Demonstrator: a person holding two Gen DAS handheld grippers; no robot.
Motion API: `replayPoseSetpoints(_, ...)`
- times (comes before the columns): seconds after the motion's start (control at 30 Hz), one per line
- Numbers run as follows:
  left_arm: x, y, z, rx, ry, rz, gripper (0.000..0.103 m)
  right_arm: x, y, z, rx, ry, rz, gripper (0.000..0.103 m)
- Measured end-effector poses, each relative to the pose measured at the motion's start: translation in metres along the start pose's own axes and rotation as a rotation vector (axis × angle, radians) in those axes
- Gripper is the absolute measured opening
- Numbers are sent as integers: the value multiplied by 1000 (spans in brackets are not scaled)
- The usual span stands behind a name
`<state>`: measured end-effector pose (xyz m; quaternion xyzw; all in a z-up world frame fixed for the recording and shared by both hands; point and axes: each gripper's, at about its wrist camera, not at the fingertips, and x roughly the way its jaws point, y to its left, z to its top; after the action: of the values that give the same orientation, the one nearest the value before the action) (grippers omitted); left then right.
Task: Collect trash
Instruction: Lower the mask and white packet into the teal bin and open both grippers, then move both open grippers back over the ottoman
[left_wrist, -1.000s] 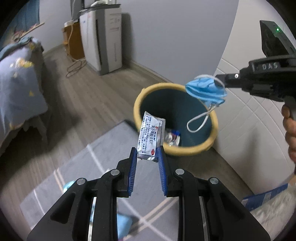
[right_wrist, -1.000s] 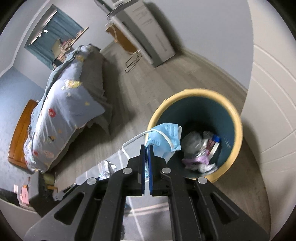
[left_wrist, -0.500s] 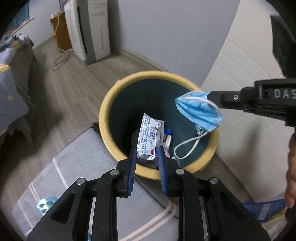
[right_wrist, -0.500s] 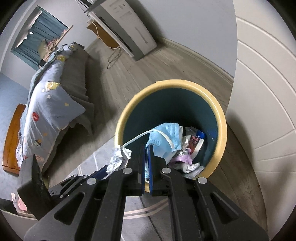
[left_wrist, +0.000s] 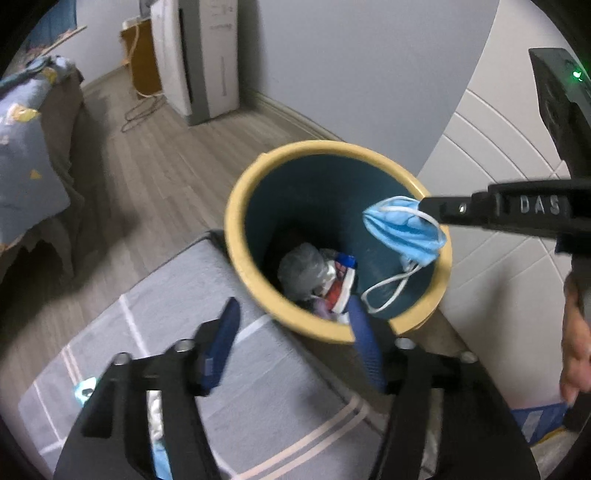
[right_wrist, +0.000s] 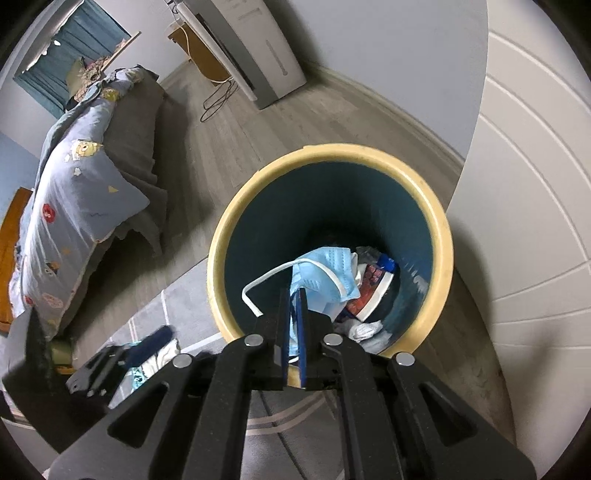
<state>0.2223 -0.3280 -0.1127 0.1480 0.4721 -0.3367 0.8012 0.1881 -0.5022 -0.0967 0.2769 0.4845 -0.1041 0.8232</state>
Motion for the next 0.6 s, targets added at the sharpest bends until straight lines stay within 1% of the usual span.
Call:
replayPoseSetpoints(0.03,-2,1,-3,9,-2,11,69,-3,2,0,-5,-9,-2,33)
replayPoseSetpoints(0.07,-4,3,-7,24,3,34,74,-6,6,-1,-11,-24,-13,46)
replayPoseSetpoints(0.1,-6,4,-11,35,7,51,76,-10,9,-1,-19,-37,-19,68)
replayPoseSetpoints(0.13,-10,6,-14,40,7,62,78,-14,13,-1,-29,-50,-18,73)
replayPoseSetpoints(0.17,-15,9,-18,40,5,77,81,-18,18,-2,-42,-56,-17,73)
replayPoseSetpoints(0.2,-19,12,-19,36,-1,93,88,-20,21,-2,-49,-58,-15,76)
replayPoseSetpoints(0.23,-25,15,-23,29,-16,108,90,-23,26,-3,-61,-62,-15,81)
replayPoseSetpoints(0.27,-33,18,-26,17,-35,110,92,-25,30,-4,-70,-65,-17,83)
replayPoseSetpoints(0.4,-55,37,-36,-46,-65,119,93,-34,51,-7,-124,-74,-34,84)
replayPoseSetpoints(0.5,-76,53,-45,-79,-79,143,94,-42,64,-11,-153,-90,-37,90)
replayPoseSetpoints(0.6,-96,67,-56,-107,-95,170,95,-48,81,-16,-197,-97,-44,92)
